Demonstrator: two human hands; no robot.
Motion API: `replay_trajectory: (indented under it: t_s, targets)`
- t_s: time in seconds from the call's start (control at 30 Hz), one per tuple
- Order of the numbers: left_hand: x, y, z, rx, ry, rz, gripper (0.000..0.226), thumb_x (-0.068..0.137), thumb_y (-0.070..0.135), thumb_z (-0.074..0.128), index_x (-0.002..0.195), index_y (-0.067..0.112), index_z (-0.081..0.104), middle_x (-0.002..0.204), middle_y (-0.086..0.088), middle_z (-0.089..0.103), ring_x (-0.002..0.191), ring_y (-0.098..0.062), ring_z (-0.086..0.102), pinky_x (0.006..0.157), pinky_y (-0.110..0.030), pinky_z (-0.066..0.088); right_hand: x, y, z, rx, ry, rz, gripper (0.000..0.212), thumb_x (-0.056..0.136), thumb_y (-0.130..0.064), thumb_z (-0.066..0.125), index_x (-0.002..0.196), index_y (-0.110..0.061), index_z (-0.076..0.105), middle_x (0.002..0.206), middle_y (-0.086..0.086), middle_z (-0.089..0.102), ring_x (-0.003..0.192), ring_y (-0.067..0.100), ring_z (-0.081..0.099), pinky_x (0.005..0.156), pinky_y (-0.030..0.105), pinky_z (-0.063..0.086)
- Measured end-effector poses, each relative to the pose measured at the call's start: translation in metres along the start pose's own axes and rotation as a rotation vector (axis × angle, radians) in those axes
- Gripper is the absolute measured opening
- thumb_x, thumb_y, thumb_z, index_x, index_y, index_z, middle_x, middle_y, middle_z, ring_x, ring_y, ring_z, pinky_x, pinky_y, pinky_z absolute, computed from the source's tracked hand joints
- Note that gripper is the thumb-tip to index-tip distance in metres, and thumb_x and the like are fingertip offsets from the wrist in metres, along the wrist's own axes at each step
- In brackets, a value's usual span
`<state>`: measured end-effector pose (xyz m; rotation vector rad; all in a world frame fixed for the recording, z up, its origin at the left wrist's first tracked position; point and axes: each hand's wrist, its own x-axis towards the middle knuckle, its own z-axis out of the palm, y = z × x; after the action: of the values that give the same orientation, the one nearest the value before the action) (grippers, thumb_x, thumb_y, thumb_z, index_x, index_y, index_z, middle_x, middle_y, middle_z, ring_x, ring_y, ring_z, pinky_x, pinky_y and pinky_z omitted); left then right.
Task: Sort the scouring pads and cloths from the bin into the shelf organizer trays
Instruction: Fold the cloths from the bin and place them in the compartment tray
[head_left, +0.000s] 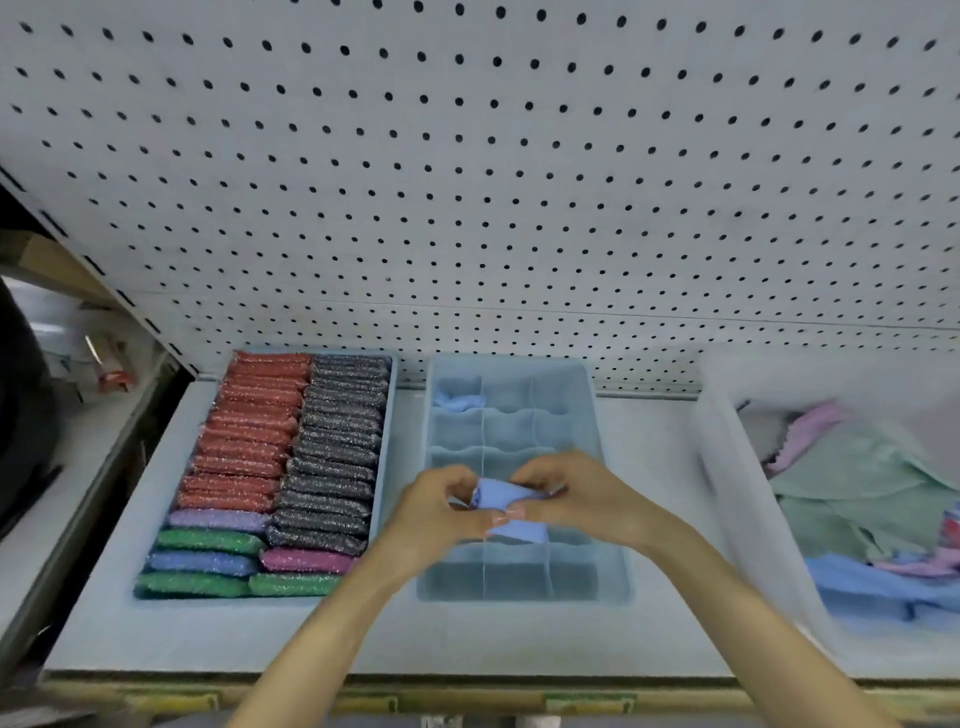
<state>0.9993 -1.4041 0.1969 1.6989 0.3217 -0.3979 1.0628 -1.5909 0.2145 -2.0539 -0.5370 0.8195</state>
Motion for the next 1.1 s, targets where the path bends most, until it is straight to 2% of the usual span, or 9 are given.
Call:
replay_trajectory:
  t_s: [0.13,0.23,0.3,0.37,0.47,0.6,0.83,0.93,1.1]
  targets:
    - [0.027,-0.004,-0.011,0.047,-0.071,0.028,0.034,0.065,0.007,0.084,0.091,0.008,0.062,0.089,-0.010,0.071,0.082,-0.022,0.068,0.075,-0.032,0.055,0.027,0.007,-0.008,-0.004,-0.071,0.033,0.027,0.082,-0.027,0.073,0.086,-0.001,0.067,0.074,0.019,0.056,0.067,0.012,0.046,0.062,0.027,0.034]
    - [0.041,-0.005,-0.018,-0.048,-0.025,0.082,0.033,0.076,-0.006,0.076,0.098,0.011,0.057,0.097,-0.010,0.069,0.089,-0.016,0.068,0.081,-0.019,0.052,0.046,0.012,-0.027,-0.062,-0.073,0.053,0.015,0.083,-0.017,0.072,0.087,-0.004,0.065,0.074,0.011,0.056,0.068,0.012,0.046,0.064,0.027,0.036]
    - [0.053,-0.009,-0.025,0.153,0.206,0.265,0.024,0.084,0.015,0.073,0.104,0.012,0.060,0.108,0.001,0.064,0.102,-0.009,0.061,0.092,-0.009,0.041,0.065,0.017,-0.044,-0.116,0.094,0.052,0.010,0.084,-0.014,0.070,0.084,-0.008,0.061,0.072,0.004,0.053,0.066,0.013,0.043,0.063,0.026,0.034]
    - [0.061,-0.014,-0.028,0.437,0.363,0.442,0.038,0.087,0.034,0.060,0.118,0.012,0.057,0.122,0.009,0.053,0.114,-0.004,0.047,0.100,-0.004,0.026,0.083,0.019,-0.056,-0.252,0.332,0.030,0.010,0.086,-0.015,0.067,0.091,-0.010,0.061,0.079,0.003,0.059,0.070,0.018,0.048,0.065,0.028,0.038]
    - [0.076,-0.030,-0.019,0.477,0.371,0.367,0.056,0.096,0.028,0.055,0.145,0.010,0.035,0.143,0.008,0.033,0.131,0.003,0.024,0.108,-0.003,0.010,0.121,0.026,-0.053,-0.510,0.470,0.027,0.021,0.087,-0.019,0.064,0.107,-0.012,0.061,0.098,0.003,0.065,0.084,0.028,0.058,0.072,0.035,0.045]
    - [0.084,-0.048,-0.003,0.420,0.384,0.286,0.062,0.101,0.029,0.038,0.154,0.015,0.011,0.156,0.013,0.006,0.139,0.011,0.002,0.109,-0.001,0.001,0.145,0.052,-0.027,-0.739,0.408,-0.028,0.030,0.085,-0.011,0.062,0.115,-0.015,0.063,0.109,0.007,0.066,0.098,0.032,0.061,0.071,0.035,0.046]
    - [0.085,-0.049,0.000,0.209,0.417,0.231,0.049,0.103,0.012,0.032,0.150,0.020,0.023,0.151,0.012,0.024,0.138,0.005,0.021,0.107,0.001,0.012,0.155,0.060,-0.029,-1.023,0.283,0.046,0.021,0.082,-0.014,0.059,0.099,-0.023,0.068,0.099,0.000,0.067,0.094,0.026,0.062,0.090,0.032,0.034]
    - [0.084,-0.048,0.002,0.147,0.416,0.218,0.049,0.103,0.009,0.032,0.150,0.018,0.025,0.146,0.022,0.026,0.129,0.020,0.019,0.100,0.005,0.016,0.161,0.056,-0.026,-1.035,0.258,0.011,0.016,0.075,-0.006,0.064,0.085,-0.018,0.067,0.086,0.004,0.068,0.086,0.029,0.063,0.080,0.032,0.035]
    - [0.084,-0.048,0.003,0.121,0.417,0.198,0.050,0.103,0.009,0.031,0.152,0.020,0.024,0.146,0.024,0.026,0.128,0.020,0.020,0.100,0.006,0.016,0.159,0.046,-0.042,-0.850,0.056,0.115,0.013,0.090,-0.019,0.055,0.078,-0.016,0.061,0.080,0.006,0.061,0.080,0.029,0.054,0.063,0.030,0.032]
